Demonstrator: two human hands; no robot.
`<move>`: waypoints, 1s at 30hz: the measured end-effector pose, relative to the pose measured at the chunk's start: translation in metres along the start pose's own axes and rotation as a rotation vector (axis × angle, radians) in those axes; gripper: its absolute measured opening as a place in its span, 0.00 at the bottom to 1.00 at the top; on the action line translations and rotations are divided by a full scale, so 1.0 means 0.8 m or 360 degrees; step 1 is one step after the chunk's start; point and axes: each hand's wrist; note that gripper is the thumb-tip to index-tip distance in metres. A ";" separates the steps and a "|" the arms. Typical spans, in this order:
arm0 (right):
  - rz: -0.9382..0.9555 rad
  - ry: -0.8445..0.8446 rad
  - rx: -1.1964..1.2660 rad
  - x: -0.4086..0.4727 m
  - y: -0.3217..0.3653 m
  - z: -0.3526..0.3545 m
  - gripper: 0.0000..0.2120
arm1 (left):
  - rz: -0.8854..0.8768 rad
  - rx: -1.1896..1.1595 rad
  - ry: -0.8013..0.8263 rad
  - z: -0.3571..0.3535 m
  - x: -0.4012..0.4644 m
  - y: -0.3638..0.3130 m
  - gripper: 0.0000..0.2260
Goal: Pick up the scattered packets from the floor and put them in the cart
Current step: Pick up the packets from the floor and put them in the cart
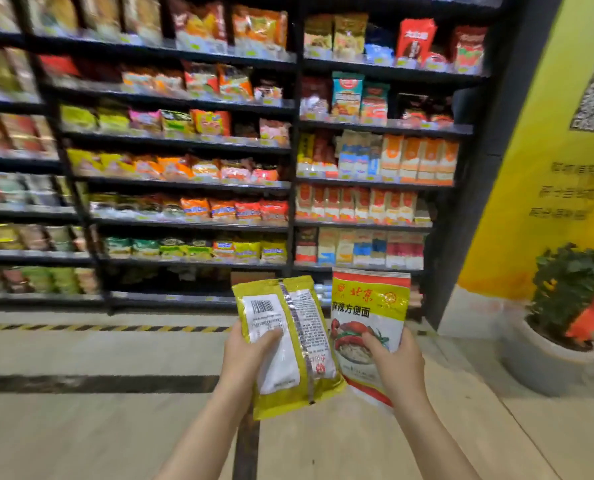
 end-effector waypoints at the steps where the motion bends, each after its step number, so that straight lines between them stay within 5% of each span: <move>1: 0.0016 0.0105 0.0025 -0.002 0.008 -0.042 0.10 | -0.0022 -0.0008 -0.0102 0.039 0.010 -0.011 0.10; 13: 0.0155 0.0988 0.0156 -0.118 0.101 -0.512 0.10 | -0.0361 -0.0031 -0.1011 0.476 0.060 -0.121 0.12; 30: 0.0270 0.1656 0.0367 -0.176 0.203 -1.094 0.12 | -0.0555 -0.0176 -0.1627 0.913 0.270 -0.237 0.10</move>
Point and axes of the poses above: each hand's wrist, its own x-axis towards the middle knuckle, its own z-axis out of the back of the hand, y = z × x, and after that the axes turned 1 degree about x, right-handed
